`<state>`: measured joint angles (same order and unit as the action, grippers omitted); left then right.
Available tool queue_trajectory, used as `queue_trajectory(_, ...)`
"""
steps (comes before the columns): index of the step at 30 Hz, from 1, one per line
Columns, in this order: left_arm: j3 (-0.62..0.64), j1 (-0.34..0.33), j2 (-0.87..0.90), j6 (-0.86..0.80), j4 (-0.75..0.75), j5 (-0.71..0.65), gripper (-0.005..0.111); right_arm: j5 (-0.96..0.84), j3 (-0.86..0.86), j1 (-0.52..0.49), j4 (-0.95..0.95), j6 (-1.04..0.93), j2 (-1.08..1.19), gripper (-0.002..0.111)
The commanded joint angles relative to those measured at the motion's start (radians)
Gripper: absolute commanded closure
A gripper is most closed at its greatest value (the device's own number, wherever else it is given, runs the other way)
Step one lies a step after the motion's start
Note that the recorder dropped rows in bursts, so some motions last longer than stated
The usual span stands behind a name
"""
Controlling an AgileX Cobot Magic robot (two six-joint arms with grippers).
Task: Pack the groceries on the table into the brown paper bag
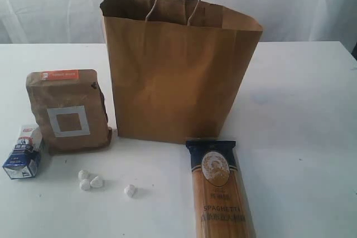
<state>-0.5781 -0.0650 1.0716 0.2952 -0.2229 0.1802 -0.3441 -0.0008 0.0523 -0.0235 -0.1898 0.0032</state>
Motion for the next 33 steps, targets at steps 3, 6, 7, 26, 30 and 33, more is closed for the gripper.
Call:
queue_trajectory(3, -0.006, 0.194, 0.018, 0.085, -0.451, -0.009, 0.107, 0.002, 0.001, -0.005, -0.002, -0.008, -0.003, 0.108)
queue_trajectory(6, -0.012, 0.311, 0.016, 0.115, -0.584, -0.115, 0.107, 0.002, 0.001, -0.005, -0.002, -0.008, -0.003, 0.108)
queue_trajectory(7, -0.029, 0.347, 0.016, 0.127, -0.582, -0.180, 0.107, 0.002, 0.001, -0.005, -0.002, -0.008, -0.003, 0.108)
queue_trajectory(26, -0.578, 0.526, 0.199, -0.957, -0.014, -0.992, 0.082, 0.002, 0.001, -0.005, -0.002, -0.008, -0.003, 0.108)
queue_trajectory(30, -0.578, 0.526, 0.208, -0.944, 0.062, -0.956, 0.018, 0.002, 0.001, -0.005, -0.002, -0.008, -0.003, 0.108)
queue_trajectory(33, -0.578, 0.526, 0.208, -0.938, 0.096, -0.893, 0.002, 0.002, 0.001, -0.005, -0.002, -0.008, -0.003, 0.108)
